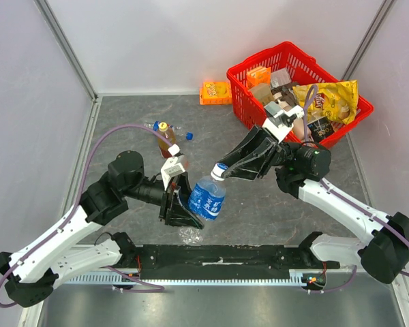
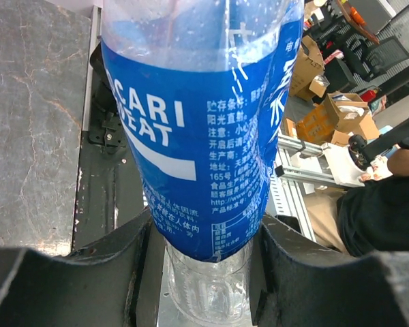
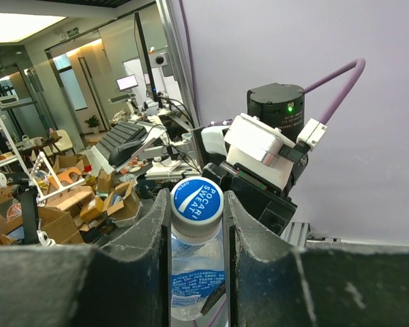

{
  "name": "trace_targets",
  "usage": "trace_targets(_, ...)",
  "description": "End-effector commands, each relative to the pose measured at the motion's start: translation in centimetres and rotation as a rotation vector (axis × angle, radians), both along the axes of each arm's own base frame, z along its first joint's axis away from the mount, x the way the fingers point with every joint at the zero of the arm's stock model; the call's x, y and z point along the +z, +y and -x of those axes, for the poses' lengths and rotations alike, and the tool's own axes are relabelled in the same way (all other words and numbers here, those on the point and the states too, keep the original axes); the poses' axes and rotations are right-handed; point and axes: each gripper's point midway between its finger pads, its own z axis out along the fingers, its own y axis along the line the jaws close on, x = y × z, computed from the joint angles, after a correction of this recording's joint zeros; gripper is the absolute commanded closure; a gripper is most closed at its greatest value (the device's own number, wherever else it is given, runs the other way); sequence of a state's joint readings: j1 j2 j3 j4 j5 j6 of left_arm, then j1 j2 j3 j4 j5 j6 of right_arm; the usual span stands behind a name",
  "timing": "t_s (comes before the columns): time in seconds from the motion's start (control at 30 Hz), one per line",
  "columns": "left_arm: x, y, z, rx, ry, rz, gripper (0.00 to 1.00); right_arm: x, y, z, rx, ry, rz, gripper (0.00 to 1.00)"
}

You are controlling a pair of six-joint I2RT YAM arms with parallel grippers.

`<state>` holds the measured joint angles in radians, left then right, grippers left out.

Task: Unscrew the bottle caps
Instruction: Unscrew the bottle cap from the plastic bottle.

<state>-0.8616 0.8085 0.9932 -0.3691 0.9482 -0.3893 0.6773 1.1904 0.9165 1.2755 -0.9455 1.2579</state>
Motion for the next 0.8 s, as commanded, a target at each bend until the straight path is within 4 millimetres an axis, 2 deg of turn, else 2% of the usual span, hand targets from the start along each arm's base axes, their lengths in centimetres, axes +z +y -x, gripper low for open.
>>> trace_targets(0.0, 1.5, 0.2, 0.5, -0.025, -0.037, 0.06, 0.98, 3.5, -2.4, 3.0, 0.002, -0.185, -0.143, 0.78)
trace_targets(0.03, 1.2, 0.1, 0.2, -0.003, -0.039, 0.049, 0.98, 3.6, -2.4, 3.0, -0.002, -0.19, -0.141, 0.66)
trace_targets(0.07, 1.0, 0.1, -0.1, 0.014, -0.044, 0.042, 0.98, 3.7, -2.3, 2.9, -0.007, -0.191, -0.139, 0.62)
trace_targets(0.2, 0.1, 0.2, -1.4, 0.102, -0.06, -0.009, 0.98, 4.9, -2.7, 2.9, -0.041, -0.191, -0.164, 0.31)
trace_targets(0.37, -0.4, 0.7, -2.8, 0.196, -0.101, -0.064, 0.98, 5.8, -2.7, 2.7, -0.072, -0.189, -0.156, 0.05)
trace_targets(0.4, -0.4, 0.7, -3.0, 0.205, -0.105, -0.07, 0.98, 5.9, -2.6, 2.5, -0.084, -0.183, -0.151, 0.02)
trace_targets(0.5, -1.0, 0.9, -3.5, 0.233, -0.112, -0.098, 0.98, 5.9, -2.0, 0.8, -0.17, -0.157, -0.121, 0.02)
trace_targets(0.6, -2.2, 1.5, -4.7, 0.309, -0.127, -0.164, 0.98, 4.7, -0.8, -2.4, -0.309, -0.078, -0.009, 0.02)
trace_targets(0.63, -2.7, 1.8, -5.2, 0.342, -0.132, -0.195, 0.98, 4.8, -0.8, -3.1, -0.352, -0.079, 0.006, 0.02)
trace_targets(0.77, -4.5, 3.2, -7.2, 0.467, -0.172, -0.293, 0.98, 3.1, 0.1, -6.4, -0.473, 0.013, 0.143, 0.02)
